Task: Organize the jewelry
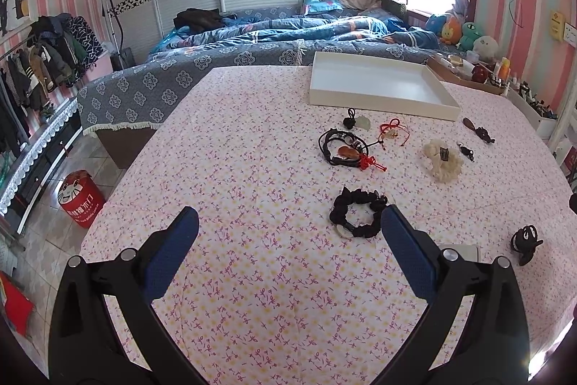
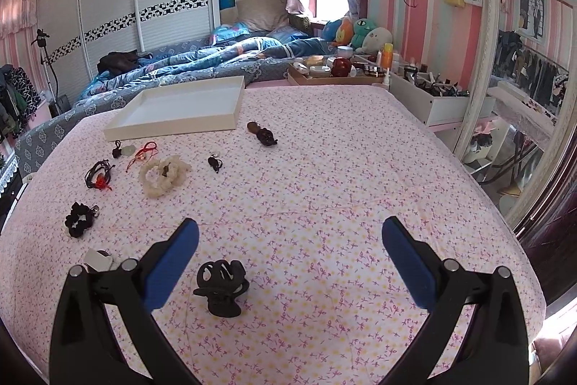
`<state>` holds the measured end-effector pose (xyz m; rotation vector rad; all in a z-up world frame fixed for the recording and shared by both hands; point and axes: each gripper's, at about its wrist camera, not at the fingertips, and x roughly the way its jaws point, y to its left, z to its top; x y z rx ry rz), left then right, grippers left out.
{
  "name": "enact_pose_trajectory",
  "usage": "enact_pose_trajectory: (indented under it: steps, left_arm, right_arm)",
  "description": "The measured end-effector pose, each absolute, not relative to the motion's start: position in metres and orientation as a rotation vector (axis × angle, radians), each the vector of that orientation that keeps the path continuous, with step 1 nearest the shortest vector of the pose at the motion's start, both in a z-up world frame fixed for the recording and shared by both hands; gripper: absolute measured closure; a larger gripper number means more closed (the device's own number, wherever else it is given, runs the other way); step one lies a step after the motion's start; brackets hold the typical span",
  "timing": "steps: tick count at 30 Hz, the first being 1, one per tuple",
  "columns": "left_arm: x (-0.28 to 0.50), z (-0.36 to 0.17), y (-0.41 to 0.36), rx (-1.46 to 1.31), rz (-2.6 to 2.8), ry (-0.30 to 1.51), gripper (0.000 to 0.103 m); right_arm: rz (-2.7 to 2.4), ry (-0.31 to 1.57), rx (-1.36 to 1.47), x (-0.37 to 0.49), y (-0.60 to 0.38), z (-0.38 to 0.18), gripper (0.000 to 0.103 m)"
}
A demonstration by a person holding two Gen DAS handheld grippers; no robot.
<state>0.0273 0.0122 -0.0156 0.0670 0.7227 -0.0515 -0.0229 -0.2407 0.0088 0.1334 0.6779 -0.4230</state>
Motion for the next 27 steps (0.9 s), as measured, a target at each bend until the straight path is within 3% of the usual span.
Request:
enact_pose_trajectory:
  steps: [27]
  left_arm:
    - [0.045, -0.012, 0.017, 0.076, -0.087, 0.731, 0.003]
  right_arm:
    - [-0.432, 0.687, 0.105, -0.008, -0.235, 0.021, 0.002]
